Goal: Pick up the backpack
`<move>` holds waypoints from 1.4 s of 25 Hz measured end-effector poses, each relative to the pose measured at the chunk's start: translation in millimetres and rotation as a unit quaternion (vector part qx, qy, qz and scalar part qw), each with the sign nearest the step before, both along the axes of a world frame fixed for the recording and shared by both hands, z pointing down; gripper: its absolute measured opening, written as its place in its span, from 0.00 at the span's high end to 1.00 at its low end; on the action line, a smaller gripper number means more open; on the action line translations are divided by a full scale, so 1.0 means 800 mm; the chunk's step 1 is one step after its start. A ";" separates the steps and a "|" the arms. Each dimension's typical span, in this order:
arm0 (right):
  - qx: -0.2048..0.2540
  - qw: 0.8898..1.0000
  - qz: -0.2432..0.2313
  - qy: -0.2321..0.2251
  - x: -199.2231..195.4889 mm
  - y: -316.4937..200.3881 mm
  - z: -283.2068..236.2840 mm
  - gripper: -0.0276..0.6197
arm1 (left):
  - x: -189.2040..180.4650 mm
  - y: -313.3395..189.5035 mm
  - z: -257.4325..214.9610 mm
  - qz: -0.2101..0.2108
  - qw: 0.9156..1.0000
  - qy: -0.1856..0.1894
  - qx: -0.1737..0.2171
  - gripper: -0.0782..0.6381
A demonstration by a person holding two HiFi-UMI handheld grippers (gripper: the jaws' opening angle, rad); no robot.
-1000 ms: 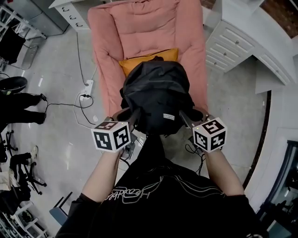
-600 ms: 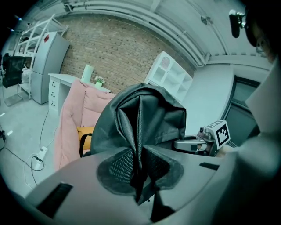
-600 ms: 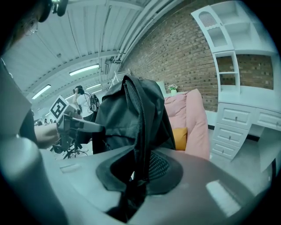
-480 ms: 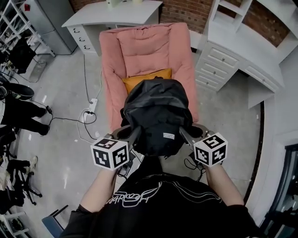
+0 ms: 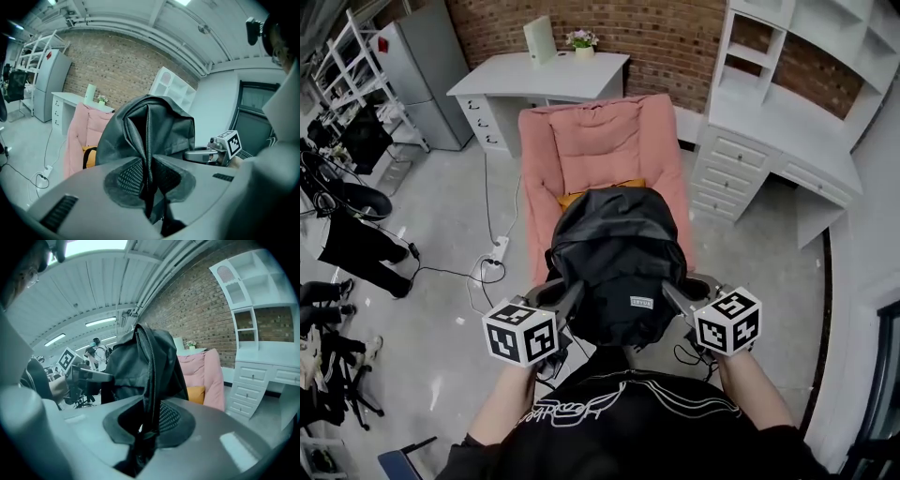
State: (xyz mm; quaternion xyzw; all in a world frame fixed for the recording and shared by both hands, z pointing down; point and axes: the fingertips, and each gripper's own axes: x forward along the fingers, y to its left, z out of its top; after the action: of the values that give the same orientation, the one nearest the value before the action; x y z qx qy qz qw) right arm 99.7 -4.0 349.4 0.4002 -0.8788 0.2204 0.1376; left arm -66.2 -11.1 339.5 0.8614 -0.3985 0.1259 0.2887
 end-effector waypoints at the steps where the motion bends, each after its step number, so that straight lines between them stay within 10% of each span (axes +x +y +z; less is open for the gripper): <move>1: 0.005 1.000 -0.002 0.000 0.000 0.003 -0.007 0.88 | 0.000 0.003 -0.006 0.000 1.000 0.000 0.004 0.82; 35: 0.049 0.999 0.004 -0.009 0.001 0.021 -0.050 0.88 | 0.001 0.031 -0.048 -0.002 1.000 -0.003 0.027 0.82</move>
State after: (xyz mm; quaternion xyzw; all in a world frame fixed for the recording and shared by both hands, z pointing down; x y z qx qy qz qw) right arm 100.2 12.6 309.7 0.4075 -0.8883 0.1815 0.1093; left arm -65.6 13.5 301.4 0.8676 -0.4046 0.1170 0.2643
